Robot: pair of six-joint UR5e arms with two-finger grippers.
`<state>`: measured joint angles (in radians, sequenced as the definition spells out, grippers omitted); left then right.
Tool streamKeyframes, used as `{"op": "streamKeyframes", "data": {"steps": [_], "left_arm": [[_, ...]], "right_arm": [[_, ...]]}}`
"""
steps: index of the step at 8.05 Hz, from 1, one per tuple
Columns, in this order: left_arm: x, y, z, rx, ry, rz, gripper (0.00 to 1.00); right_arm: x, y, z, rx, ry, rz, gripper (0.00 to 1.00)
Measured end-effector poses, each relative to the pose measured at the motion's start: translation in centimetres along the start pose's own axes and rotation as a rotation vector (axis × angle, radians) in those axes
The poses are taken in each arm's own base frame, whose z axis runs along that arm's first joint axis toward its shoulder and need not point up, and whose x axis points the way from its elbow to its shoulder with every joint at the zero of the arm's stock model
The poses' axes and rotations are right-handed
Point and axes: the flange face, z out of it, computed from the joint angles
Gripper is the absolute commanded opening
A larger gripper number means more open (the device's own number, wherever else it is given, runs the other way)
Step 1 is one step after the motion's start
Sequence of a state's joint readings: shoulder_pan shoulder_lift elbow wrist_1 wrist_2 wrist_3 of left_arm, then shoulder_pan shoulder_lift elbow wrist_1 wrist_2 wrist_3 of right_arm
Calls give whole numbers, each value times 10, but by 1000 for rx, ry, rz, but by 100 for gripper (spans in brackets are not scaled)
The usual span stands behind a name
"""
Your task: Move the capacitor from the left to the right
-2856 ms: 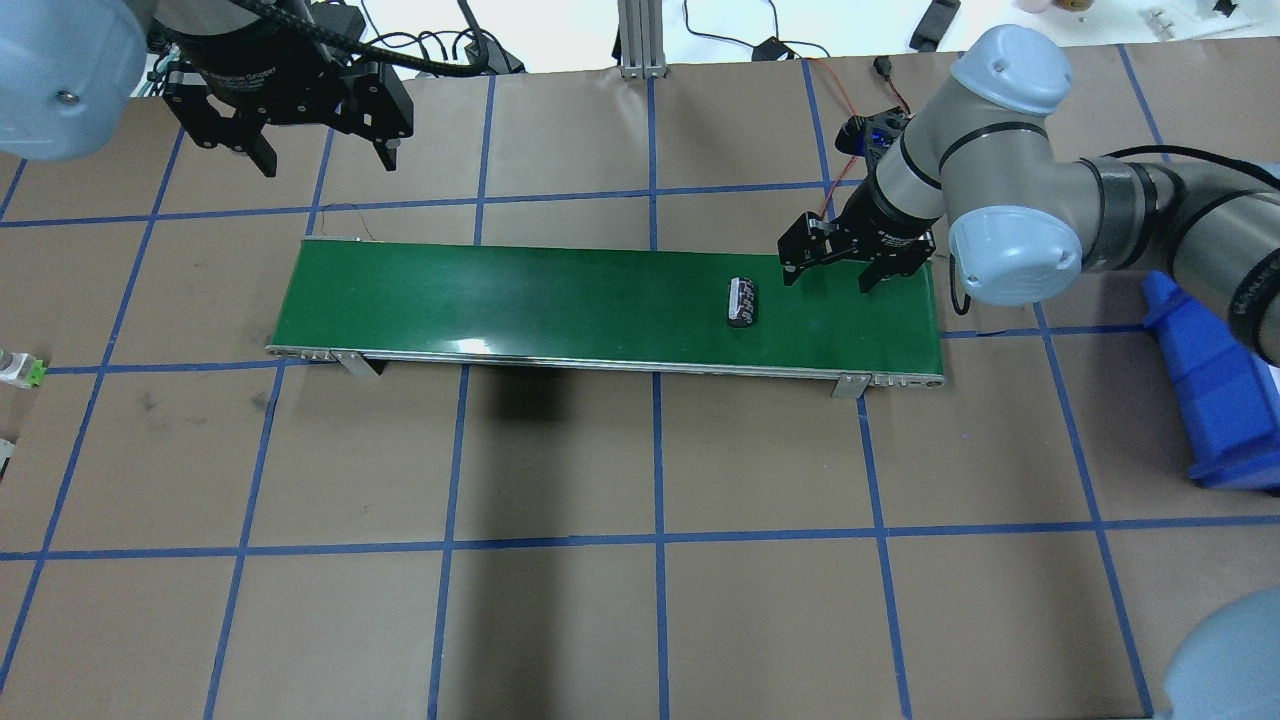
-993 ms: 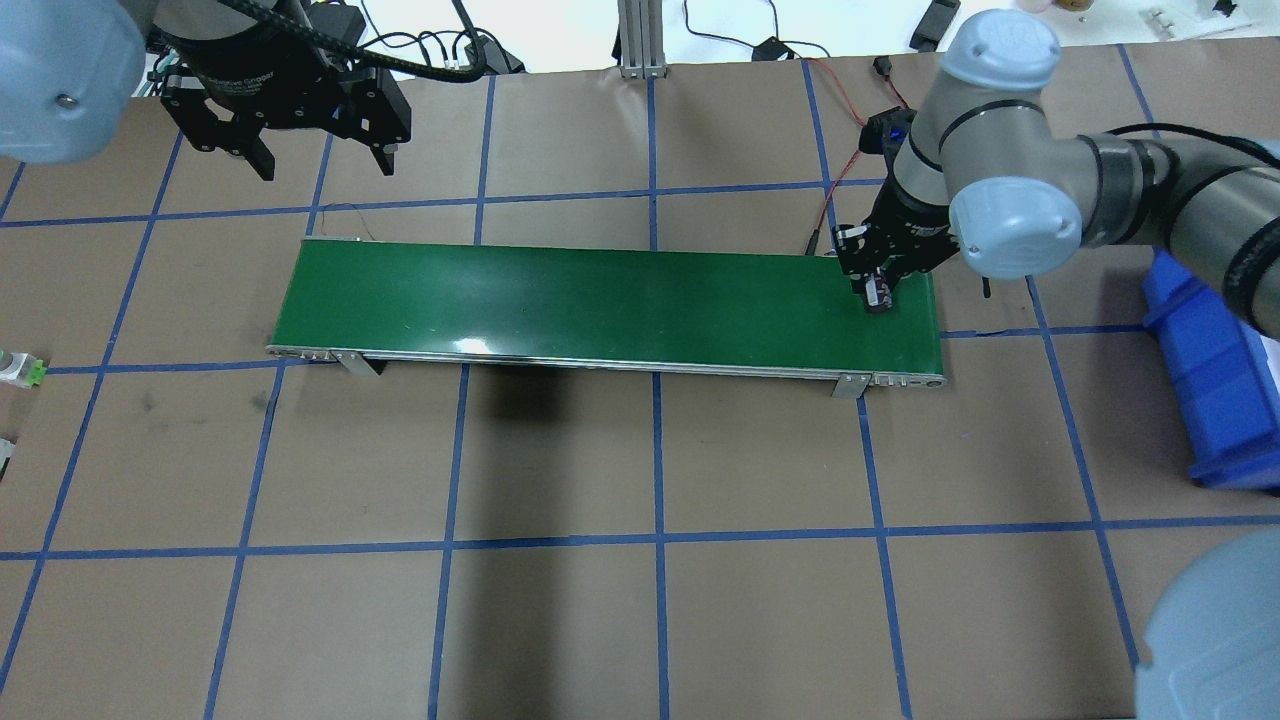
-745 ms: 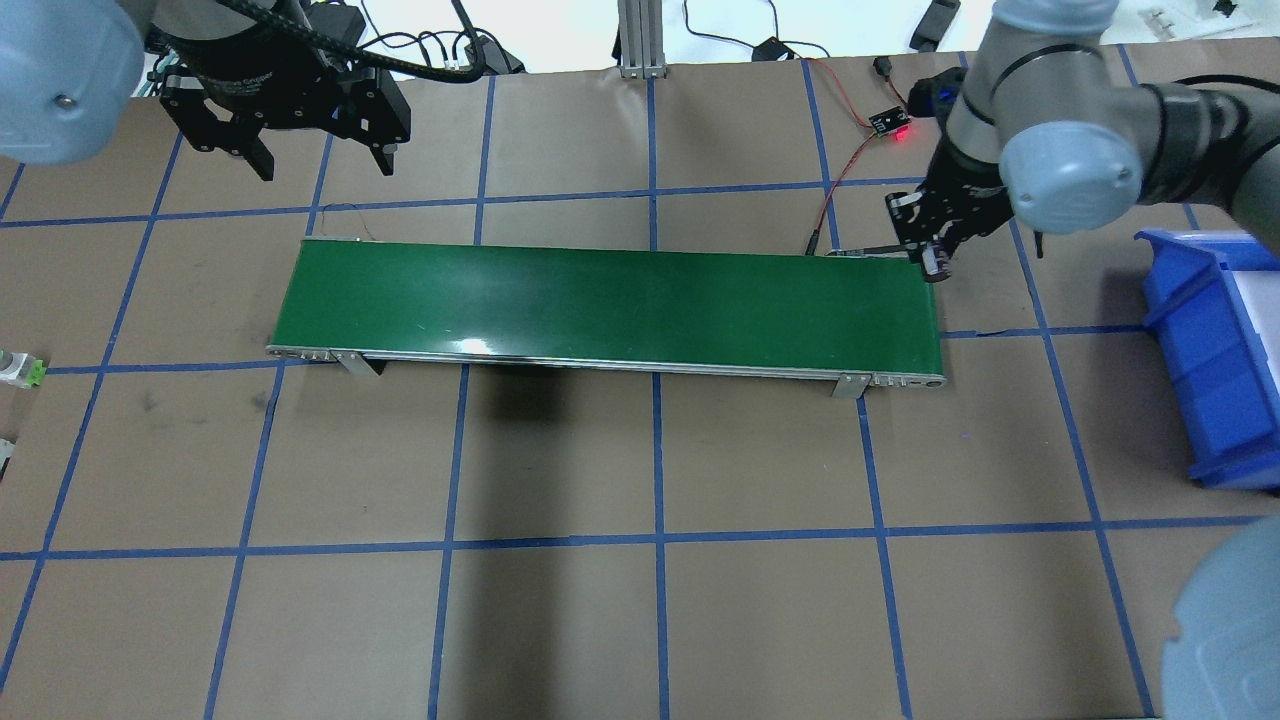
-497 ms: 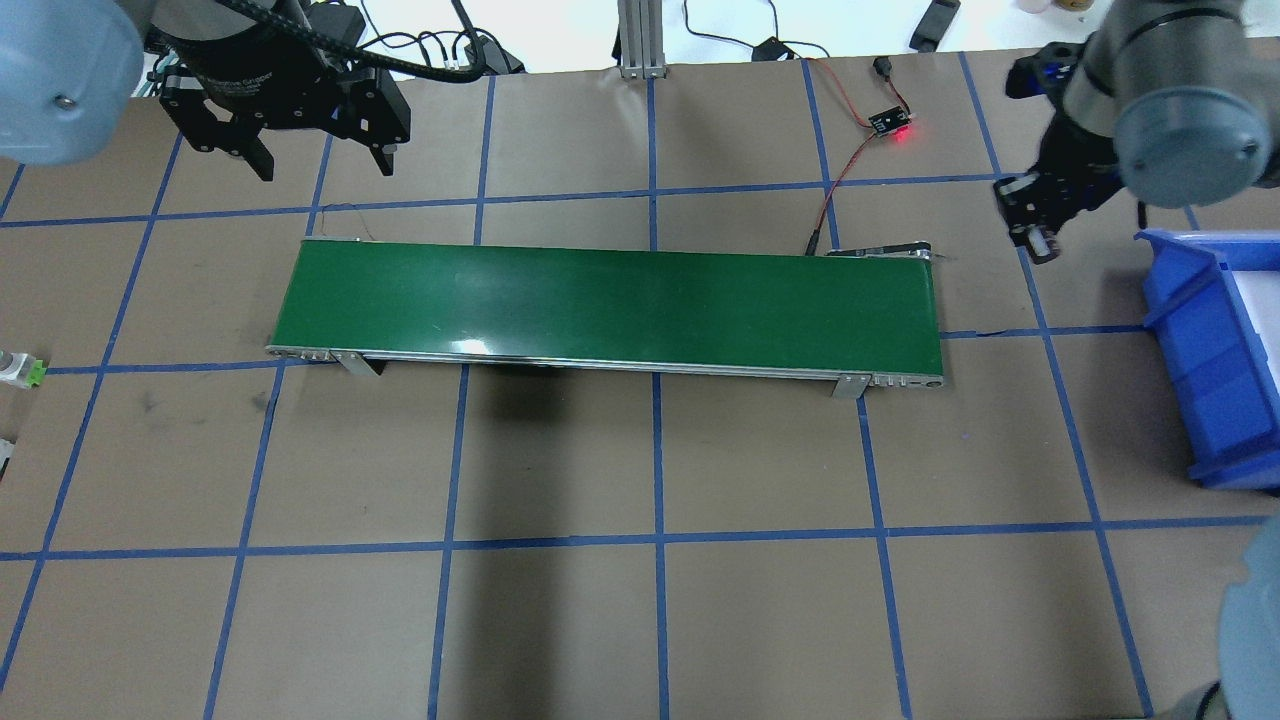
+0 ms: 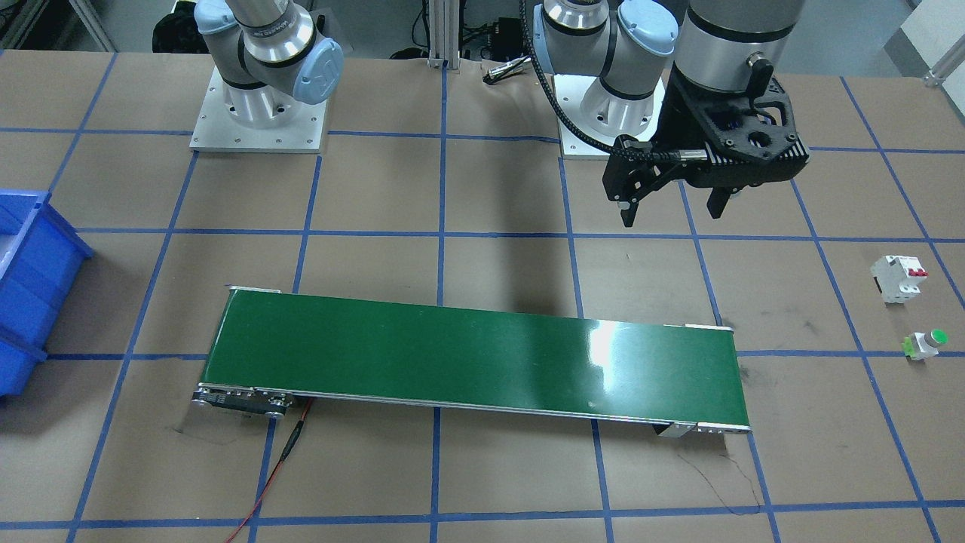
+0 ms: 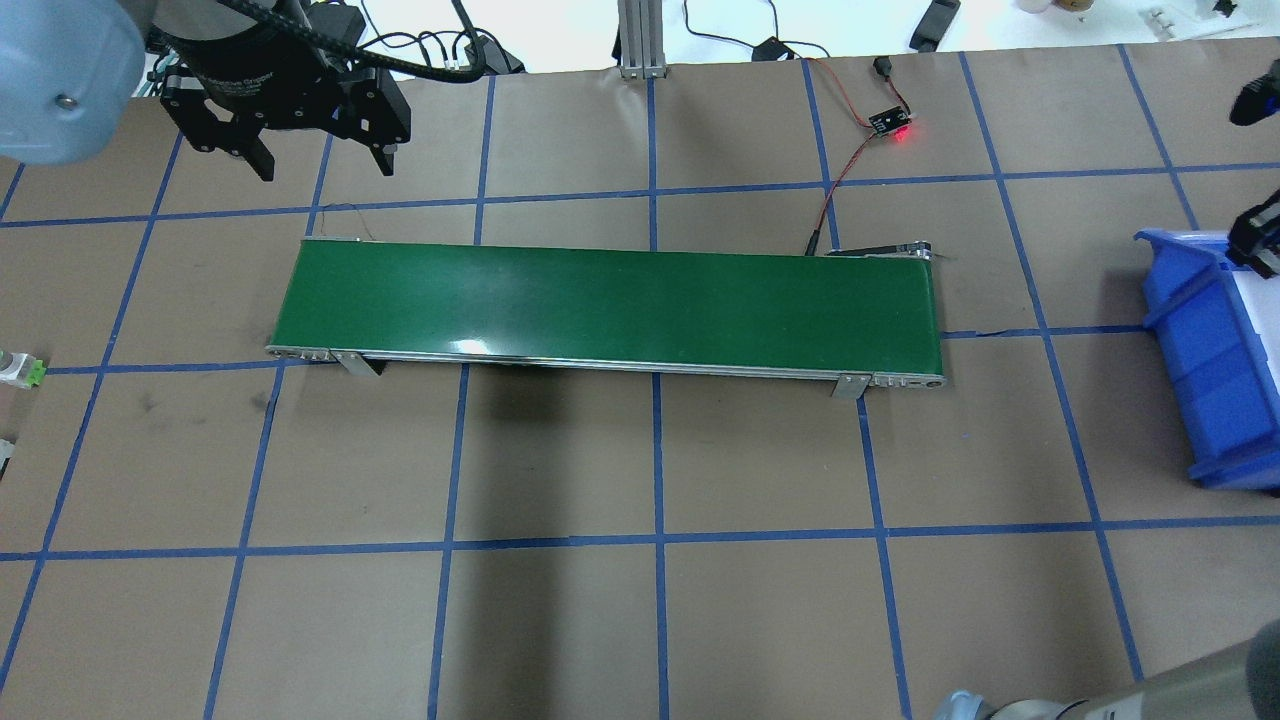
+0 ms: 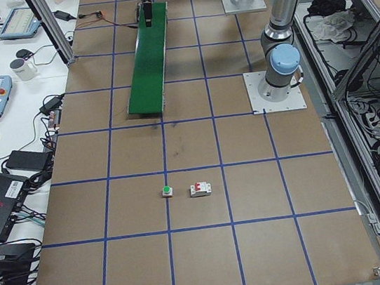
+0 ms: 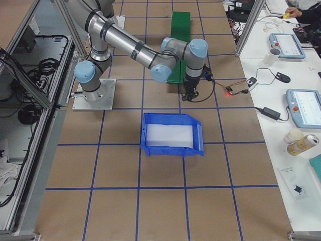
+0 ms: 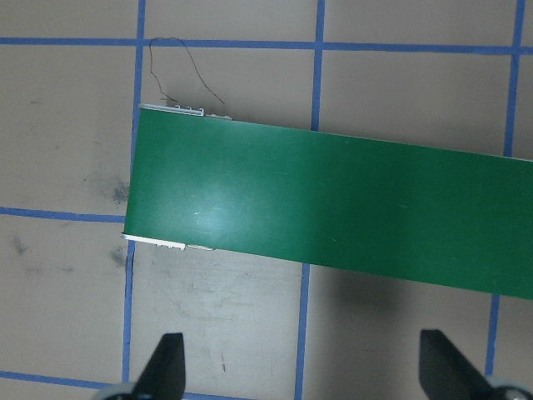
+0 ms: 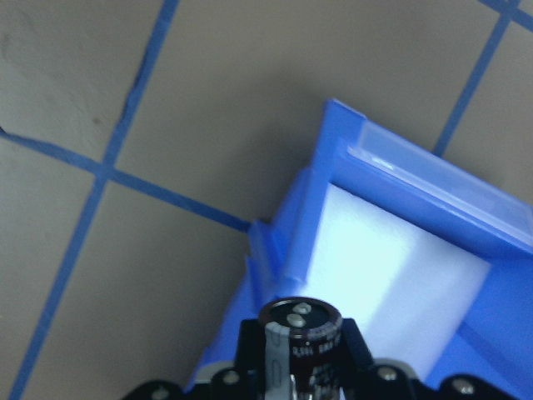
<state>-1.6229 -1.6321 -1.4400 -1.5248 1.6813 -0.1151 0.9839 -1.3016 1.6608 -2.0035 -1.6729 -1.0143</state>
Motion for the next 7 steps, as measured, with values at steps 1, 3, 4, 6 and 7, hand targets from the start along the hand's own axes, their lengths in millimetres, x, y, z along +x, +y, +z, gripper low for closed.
{"op": "streamKeyframes", "data": {"steps": [1, 3, 4, 6, 7], "left_arm": [[0, 0, 0, 0, 0, -1, 100], [-1, 0, 1, -2, 0, -1, 100], [-1, 0, 1, -2, 0, -1, 100], [0, -1, 2, -3, -1, -1, 100], [0, -1, 2, -3, -1, -1, 100]], "right_arm": [[26, 23, 11, -4, 1, -35, 26], [55, 40, 48, -14, -10, -107, 100], [60, 41, 63, -17, -22, -124, 100], [59, 44, 58, -21, -23, -123, 100], [50, 45, 39, -20, -37, -98, 100]]}}
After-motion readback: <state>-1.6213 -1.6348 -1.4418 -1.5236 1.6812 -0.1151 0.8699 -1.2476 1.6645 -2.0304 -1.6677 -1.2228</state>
